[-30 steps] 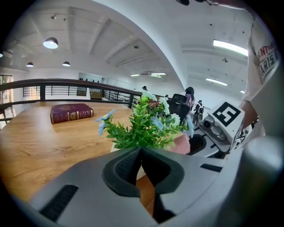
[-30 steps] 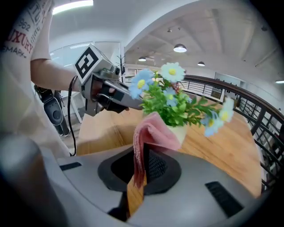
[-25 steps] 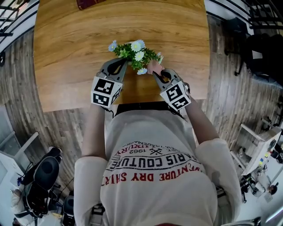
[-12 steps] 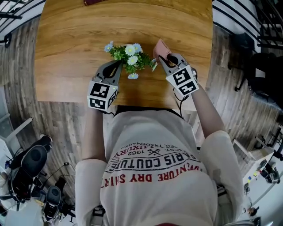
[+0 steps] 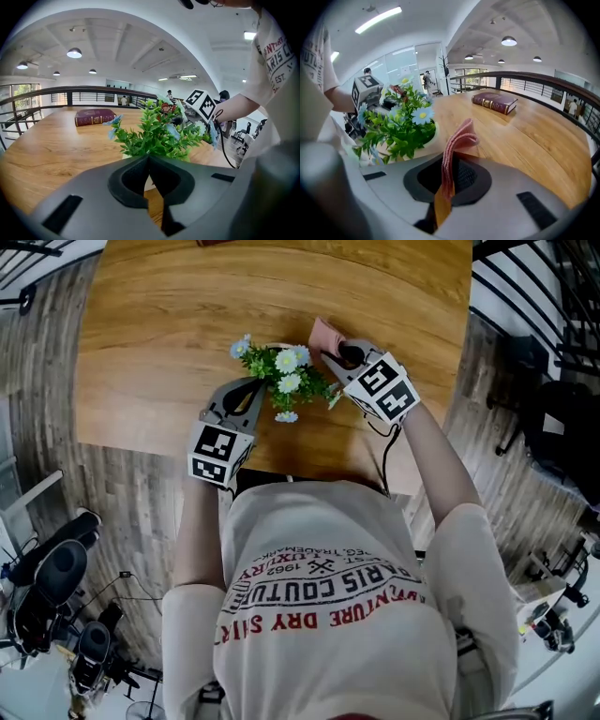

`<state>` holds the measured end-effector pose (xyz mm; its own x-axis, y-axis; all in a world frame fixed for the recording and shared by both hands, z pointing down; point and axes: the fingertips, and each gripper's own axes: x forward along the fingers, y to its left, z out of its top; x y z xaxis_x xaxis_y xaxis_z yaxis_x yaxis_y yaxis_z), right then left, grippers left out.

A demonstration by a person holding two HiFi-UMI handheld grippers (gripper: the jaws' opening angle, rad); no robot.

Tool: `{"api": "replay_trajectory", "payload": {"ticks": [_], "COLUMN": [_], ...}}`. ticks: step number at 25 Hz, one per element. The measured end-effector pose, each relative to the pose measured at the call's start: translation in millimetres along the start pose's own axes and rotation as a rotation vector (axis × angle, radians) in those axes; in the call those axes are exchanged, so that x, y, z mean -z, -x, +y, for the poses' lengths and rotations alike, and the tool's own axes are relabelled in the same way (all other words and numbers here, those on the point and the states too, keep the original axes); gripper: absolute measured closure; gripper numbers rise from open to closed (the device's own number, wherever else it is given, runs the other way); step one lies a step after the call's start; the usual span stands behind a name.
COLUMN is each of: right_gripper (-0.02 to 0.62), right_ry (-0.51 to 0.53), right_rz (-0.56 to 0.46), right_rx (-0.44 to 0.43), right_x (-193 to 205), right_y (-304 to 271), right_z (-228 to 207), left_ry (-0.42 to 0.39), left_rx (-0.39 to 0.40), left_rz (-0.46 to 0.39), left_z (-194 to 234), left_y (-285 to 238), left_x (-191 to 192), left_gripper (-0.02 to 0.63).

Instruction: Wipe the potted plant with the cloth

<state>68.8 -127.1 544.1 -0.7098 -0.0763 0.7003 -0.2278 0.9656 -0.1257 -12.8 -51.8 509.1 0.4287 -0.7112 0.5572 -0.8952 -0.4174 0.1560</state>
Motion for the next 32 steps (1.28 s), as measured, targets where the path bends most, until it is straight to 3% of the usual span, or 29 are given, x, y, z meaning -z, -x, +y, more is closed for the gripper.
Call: {"api": "replay_trajectory", "payload": {"ticks": [4, 11, 15, 22, 32], "right_gripper": [0.558, 0.558, 0.558, 0.558, 0.558], "right_ry": [-0.062, -0.039, -0.010, 0.021, 0.160], "right_rz": [-0.026, -0.013, 0.028, 0.124, 0.292], "right_rx": [-0.088, -0.108, -0.149, -0.302, -0.405], "right_x": [-7.0, -27.8, -37.8, -55.9, -56.8], "right_y": [-10.4, -15.2, -20.7, -28.7, -32.5], "right_z": [7.5, 1.1, 1.5, 15.2, 21.2], "left_ry": [0.013, 0.003, -0.004, -0.003, -0.005], "left_rx": [0.014, 0.047, 0.063, 0.086, 0.114], "left_rz": [0.005, 0.000, 0.007, 0.000, 0.000], "left_z": [0.0, -5.8, -6.4, -6.5, -8.1], "left_y": [-3.6, -2.1, -1.5, -0.4, 0.9], "left_x": [4.1, -0.6, -0.8, -2.2, -2.6], "left_gripper": [0.589, 0.589, 0.589, 0.589, 0.589]}}
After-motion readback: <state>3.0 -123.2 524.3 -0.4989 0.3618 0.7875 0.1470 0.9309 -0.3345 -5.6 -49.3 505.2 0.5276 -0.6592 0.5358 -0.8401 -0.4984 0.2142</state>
